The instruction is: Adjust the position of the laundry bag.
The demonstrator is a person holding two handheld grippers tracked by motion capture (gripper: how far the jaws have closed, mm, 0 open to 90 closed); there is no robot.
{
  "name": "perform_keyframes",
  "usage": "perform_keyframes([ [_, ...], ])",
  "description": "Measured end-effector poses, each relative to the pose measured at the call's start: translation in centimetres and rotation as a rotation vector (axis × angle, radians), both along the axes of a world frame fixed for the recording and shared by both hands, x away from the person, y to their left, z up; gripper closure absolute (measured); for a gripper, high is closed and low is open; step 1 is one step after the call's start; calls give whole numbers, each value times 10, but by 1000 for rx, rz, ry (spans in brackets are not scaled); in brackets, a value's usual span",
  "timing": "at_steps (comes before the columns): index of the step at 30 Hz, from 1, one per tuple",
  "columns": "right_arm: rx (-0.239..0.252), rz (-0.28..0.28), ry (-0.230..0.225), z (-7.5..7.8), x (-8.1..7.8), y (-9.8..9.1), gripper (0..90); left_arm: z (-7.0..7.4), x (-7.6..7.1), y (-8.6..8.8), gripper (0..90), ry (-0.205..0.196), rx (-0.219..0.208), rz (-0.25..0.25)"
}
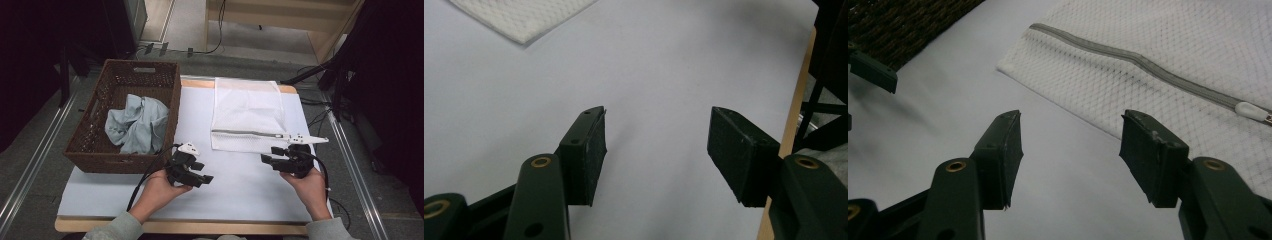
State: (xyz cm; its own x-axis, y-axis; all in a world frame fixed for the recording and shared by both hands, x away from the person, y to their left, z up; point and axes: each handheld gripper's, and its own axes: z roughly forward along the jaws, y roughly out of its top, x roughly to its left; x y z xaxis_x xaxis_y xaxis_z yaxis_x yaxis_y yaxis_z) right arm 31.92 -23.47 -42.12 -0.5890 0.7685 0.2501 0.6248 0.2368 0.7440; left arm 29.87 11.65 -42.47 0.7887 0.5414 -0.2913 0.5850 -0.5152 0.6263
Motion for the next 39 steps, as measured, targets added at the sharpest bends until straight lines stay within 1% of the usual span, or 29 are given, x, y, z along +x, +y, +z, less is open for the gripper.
perform_keyframes([
  [4,-14,11,16,-1,1,0,424,0,0,0,389,0,-3,3],
  [6,-17,7,17,0,0,-1,423,0,-1,0,388,-8,3,6],
  [8,-16,4,11,-1,1,-3,419,0,-1,0,388,2,2,5],
  [10,-16,5,13,-1,1,-4,417,0,-2,0,387,0,4,9],
  [11,-26,10,13,-2,1,-4,414,0,-2,-1,388,-1,2,10],
  [12,-28,11,15,-2,1,-4,414,0,-2,-2,386,-2,-7,10],
  [14,-27,13,16,-3,1,-4,413,0,-2,-3,386,-3,-9,8],
  [16,-28,15,18,-4,1,-4,413,-1,-1,-3,382,1,-7,-4],
  [17,-31,16,29,-4,2,-4,419,-2,-1,-3,399,-4,2,-5],
  [18,-31,16,29,-4,2,-4,419,-2,-2,-4,399,-17,11,-5],
  [19,-35,20,31,-4,3,-3,422,-2,-2,-4,406,-29,10,-7],
  [20,-42,23,29,-4,3,-3,421,-2,-2,-4,401,-31,8,-8],
  [22,-42,23,26,-3,3,-3,422,-2,-2,-5,399,-29,3,-3],
  [24,-43,23,26,-4,3,-3,423,-1,-3,-5,397,-36,12,-4],
  [29,-39,18,28,-4,3,-4,422,-1,-3,-5,394,-30,8,4],
  [31,-41,16,28,-5,3,-4,420,-2,-2,-4,394,-25,10,0],
  [32,-47,17,30,-5,4,-4,418,-3,-1,-4,394,-16,9,2],
  [35,-56,20,30,-5,4,-4,417,-3,-1,-4,395,-14,17,4],
  [37,-55,19,31,-6,5,-4,417,-3,-2,-4,398,-17,7,9],
  [39,-52,17,32,-5,4,-5,417,-1,-2,-4,402,-11,6,16],
])
